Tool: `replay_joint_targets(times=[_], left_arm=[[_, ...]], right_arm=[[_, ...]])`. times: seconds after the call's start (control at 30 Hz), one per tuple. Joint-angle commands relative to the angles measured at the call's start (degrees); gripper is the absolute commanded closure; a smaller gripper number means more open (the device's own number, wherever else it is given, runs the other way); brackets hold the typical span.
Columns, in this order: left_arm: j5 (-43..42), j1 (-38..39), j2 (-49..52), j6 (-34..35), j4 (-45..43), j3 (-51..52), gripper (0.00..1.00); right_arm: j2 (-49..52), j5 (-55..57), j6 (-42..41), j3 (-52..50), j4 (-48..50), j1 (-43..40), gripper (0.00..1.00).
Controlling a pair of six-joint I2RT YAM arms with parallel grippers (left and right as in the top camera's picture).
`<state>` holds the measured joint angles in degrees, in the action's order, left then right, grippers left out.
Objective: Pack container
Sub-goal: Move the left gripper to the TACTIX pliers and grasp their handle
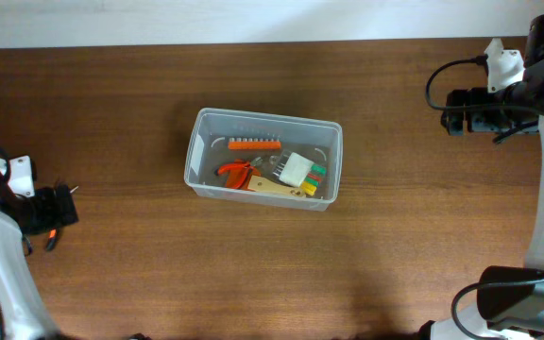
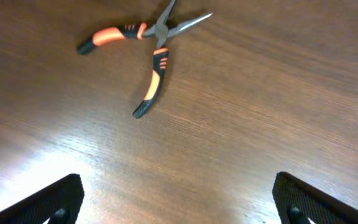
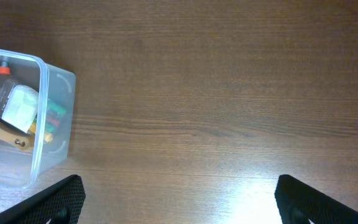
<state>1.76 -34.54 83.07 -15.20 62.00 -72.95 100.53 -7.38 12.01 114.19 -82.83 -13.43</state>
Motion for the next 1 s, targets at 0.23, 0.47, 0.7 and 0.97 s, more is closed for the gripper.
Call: replay_joint_targets(times=[0.23, 0.47, 0.7, 0.97], left_arm=[[-0.46, -1.27, 15.65, -5.99, -7.17, 0.00, 0.01], [-0.46, -2.38, 21.38, -7.72, -12.37, 0.00, 0.01], [-0.44, -2.64, 27.61, -8.31, -14.08, 0.00, 0.00], [-0.48, -2.64, 33.00, -8.52, -15.47, 0.00, 0.04]], right_arm=[[0.24, -0.17, -0.11, -0.20, -0.15, -0.13, 0.02], [0.24, -0.15, -0.11, -0.20, -0.15, -0.15, 0.02], [0.24, -0.15, -0.09, -0.20, -0.15, -0.15, 0.01], [0.24, -0.13, -0.09, -0.20, -0.52, -0.15, 0.01]])
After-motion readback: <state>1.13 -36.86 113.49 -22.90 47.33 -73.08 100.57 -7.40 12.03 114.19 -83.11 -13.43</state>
